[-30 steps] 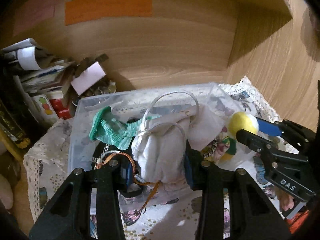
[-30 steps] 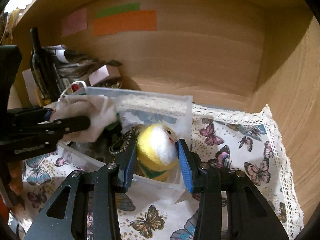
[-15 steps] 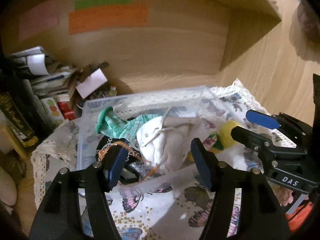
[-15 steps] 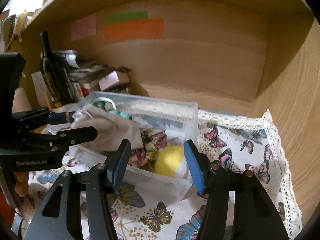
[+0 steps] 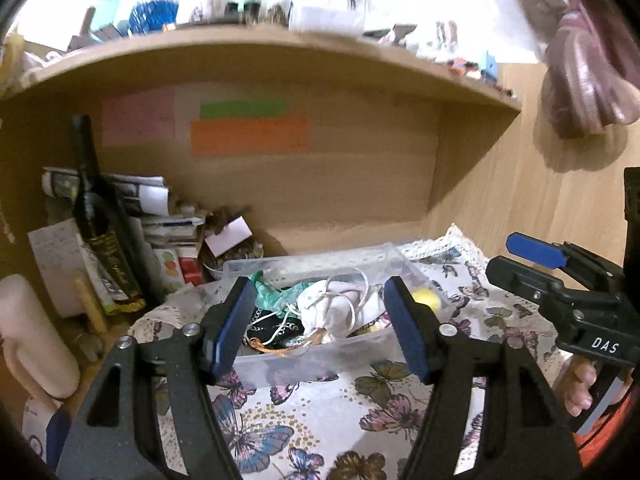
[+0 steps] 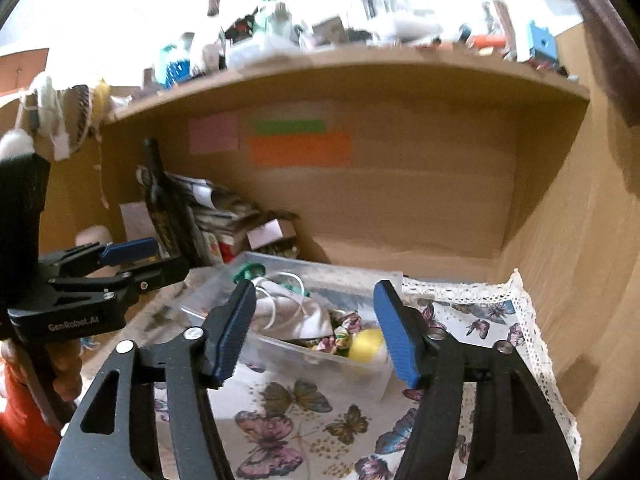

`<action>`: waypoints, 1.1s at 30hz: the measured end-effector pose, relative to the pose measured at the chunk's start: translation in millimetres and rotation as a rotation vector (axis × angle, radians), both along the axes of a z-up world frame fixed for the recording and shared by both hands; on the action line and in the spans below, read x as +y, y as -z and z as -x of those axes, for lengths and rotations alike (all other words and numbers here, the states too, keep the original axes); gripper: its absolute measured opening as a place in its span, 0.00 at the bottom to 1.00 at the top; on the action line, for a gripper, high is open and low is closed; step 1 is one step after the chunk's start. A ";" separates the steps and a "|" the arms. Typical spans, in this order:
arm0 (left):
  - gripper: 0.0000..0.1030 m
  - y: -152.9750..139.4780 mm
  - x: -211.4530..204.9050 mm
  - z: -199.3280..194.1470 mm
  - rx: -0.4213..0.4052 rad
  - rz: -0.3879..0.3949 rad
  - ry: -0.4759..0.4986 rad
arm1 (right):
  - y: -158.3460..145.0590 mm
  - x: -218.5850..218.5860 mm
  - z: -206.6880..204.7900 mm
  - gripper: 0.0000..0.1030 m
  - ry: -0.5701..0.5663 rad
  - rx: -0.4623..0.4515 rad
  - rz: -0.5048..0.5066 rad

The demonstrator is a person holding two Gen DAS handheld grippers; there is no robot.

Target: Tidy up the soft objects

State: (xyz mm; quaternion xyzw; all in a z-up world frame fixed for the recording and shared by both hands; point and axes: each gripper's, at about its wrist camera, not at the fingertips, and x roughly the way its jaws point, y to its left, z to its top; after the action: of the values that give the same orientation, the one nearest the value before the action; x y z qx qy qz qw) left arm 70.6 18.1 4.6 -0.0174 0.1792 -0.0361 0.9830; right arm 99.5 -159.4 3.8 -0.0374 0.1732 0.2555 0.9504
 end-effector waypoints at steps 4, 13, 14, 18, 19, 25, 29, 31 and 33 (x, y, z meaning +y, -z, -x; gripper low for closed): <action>0.83 -4.9 -4.8 24.4 -0.059 -0.013 -0.011 | -5.8 -5.0 19.0 0.80 0.001 -0.031 -0.031; 0.99 -7.1 -14.0 60.6 -0.108 -0.019 -0.017 | -9.8 -4.3 45.3 0.93 0.010 -0.078 -0.037; 0.99 -7.2 -15.0 63.0 -0.112 -0.021 -0.021 | -9.7 -4.4 47.5 0.93 0.013 -0.083 -0.039; 1.00 -4.8 -16.4 67.0 -0.117 -0.026 -0.030 | -8.4 -4.3 52.4 0.96 0.015 -0.085 -0.046; 1.00 -3.7 -16.0 67.6 -0.118 -0.025 -0.032 | -7.9 -4.3 53.2 0.97 0.016 -0.085 -0.047; 1.00 -2.0 -14.4 68.9 -0.122 -0.019 -0.029 | -7.3 -4.2 56.0 0.98 0.025 -0.086 -0.054; 1.00 -2.1 -13.4 70.2 -0.133 -0.020 -0.027 | -6.9 -3.4 57.1 0.99 0.025 -0.091 -0.054; 1.00 -2.3 -14.2 70.7 -0.132 -0.021 -0.030 | -6.6 -3.3 57.2 0.99 0.021 -0.092 -0.053; 1.00 -2.4 -14.6 70.8 -0.131 -0.022 -0.032 | -6.7 -3.0 57.5 0.99 0.023 -0.093 -0.057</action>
State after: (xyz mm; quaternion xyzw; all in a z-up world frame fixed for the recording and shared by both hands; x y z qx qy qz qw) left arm -0.3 3.5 7.0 -0.0070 0.1145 -0.0192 0.9932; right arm 42.0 -162.5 10.6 -0.0201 0.1216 0.2473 0.9611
